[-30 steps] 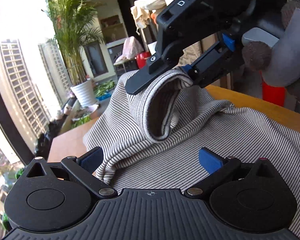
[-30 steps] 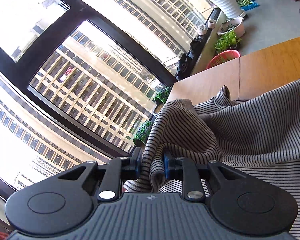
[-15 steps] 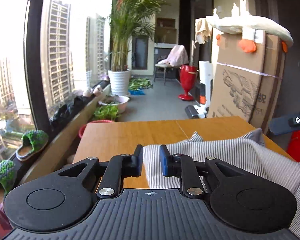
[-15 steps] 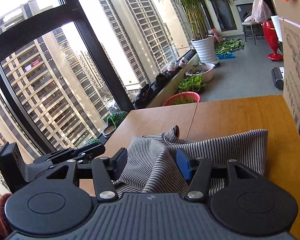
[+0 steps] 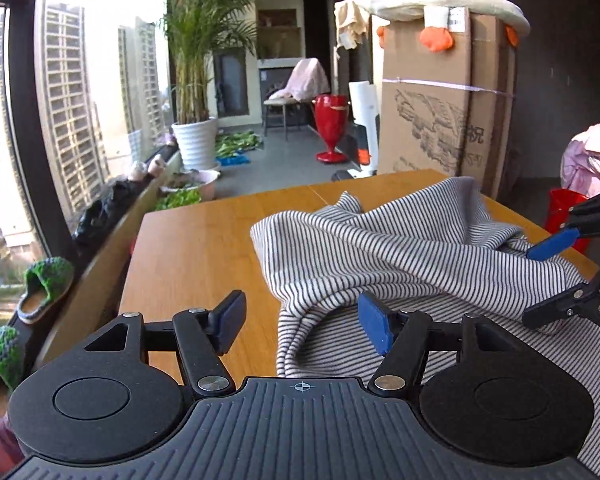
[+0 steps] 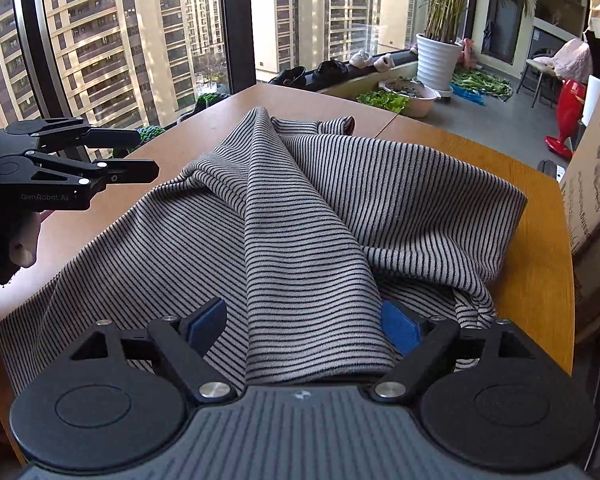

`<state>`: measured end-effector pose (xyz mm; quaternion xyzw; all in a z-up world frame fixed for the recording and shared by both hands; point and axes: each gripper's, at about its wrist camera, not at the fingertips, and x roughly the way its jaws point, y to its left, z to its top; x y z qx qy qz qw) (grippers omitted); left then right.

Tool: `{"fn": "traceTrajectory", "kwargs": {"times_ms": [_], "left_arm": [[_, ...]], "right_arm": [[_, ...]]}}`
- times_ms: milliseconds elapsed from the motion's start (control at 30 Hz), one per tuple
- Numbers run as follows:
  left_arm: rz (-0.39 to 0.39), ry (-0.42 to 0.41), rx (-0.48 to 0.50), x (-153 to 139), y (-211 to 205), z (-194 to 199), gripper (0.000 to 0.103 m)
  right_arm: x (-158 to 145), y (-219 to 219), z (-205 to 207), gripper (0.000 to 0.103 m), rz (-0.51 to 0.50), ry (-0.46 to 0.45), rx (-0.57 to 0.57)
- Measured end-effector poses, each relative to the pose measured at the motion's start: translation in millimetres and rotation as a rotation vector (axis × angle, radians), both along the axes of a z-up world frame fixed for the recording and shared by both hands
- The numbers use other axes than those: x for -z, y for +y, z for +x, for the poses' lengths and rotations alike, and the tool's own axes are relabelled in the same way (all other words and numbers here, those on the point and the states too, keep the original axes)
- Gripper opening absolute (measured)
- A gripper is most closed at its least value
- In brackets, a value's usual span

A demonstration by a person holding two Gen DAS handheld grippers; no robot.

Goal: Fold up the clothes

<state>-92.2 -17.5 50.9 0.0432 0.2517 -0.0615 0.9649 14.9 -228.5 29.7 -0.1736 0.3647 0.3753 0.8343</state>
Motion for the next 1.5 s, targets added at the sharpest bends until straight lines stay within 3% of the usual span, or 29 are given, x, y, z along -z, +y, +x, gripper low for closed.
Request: {"fn": "traceTrajectory", "kwargs": {"times_ms": [67,100,167,200,233,333,433,500,533,633,667,700,833,933,1067,1267,1300,1367,1400,1500], "left_arm": [[0.006,0.000,0.067,1,-18,1,0.087],[0.019,0.001,0.110,3,-30,1,0.090],[0.061,-0.001,0.173,4,-50,-3,0.093],[0.101,-0.012,0.194,6,-60,-7,0.093],[0.144,-0.027,0.206,8,-69,-12,0.094],[0.279,-0.088,0.214,15,-90,-25,0.094],[0.377,-0.175,0.190,18,-105,-30,0.094],[0.399,-0.259,0.175,14,-111,-30,0.094],[0.394,-0.293,0.164,10,-112,-29,0.089],[0.338,-0.309,0.132,-5,-99,-16,0.029],[0.306,-0.293,0.114,-11,-88,-9,0.020],[0.272,-0.282,0.079,-16,-74,-3,0.020],[0.141,-0.250,-0.183,-33,9,5,0.016],[0.044,-0.238,-0.398,-43,76,-2,0.014],[-0.008,-0.233,-0.522,-49,124,-15,0.014],[-0.067,-0.183,-0.505,-38,139,-16,0.014],[-0.076,-0.176,-0.492,-36,139,-15,0.014],[-0.097,-0.165,-0.466,-32,139,-15,0.014],[-0.108,-0.160,-0.452,-31,139,-14,0.014],[-0.117,-0.160,-0.425,-30,134,-11,0.015]], "right_arm": [[9,-2,-11,0.082,-0.040,-0.055,0.006],[13,-3,-12,0.063,-0.047,-0.060,0.017],[12,-7,-3,0.046,0.015,-0.022,0.063],[6,-12,6,0.023,0.070,0.025,0.101],[-1,-19,16,0.015,0.154,0.100,0.135],[-23,-41,43,0.015,0.471,0.347,0.168],[-39,-40,49,0.015,0.650,0.471,0.106],[-47,-30,47,0.015,0.703,0.510,0.056],[-51,-25,45,0.015,0.706,0.509,0.034],[-63,-11,38,0.016,0.680,0.456,-0.007],[-68,-9,38,0.018,0.676,0.426,-0.009],[-74,-8,38,0.019,0.673,0.393,-0.007],[-85,1,31,0.057,0.560,0.097,-0.002],[-69,33,26,0.058,0.353,-0.089,-0.030],[-32,91,35,0.058,0.208,-0.098,-0.096],[17,158,49,0.058,0.052,-0.075,-0.130],[22,159,47,0.056,0.043,-0.095,-0.136],[19,151,48,0.020,0.062,-0.114,-0.122],[12,141,52,0.011,0.093,-0.096,-0.099],[-27,81,67,0.011,0.211,-0.085,0.048]]}}
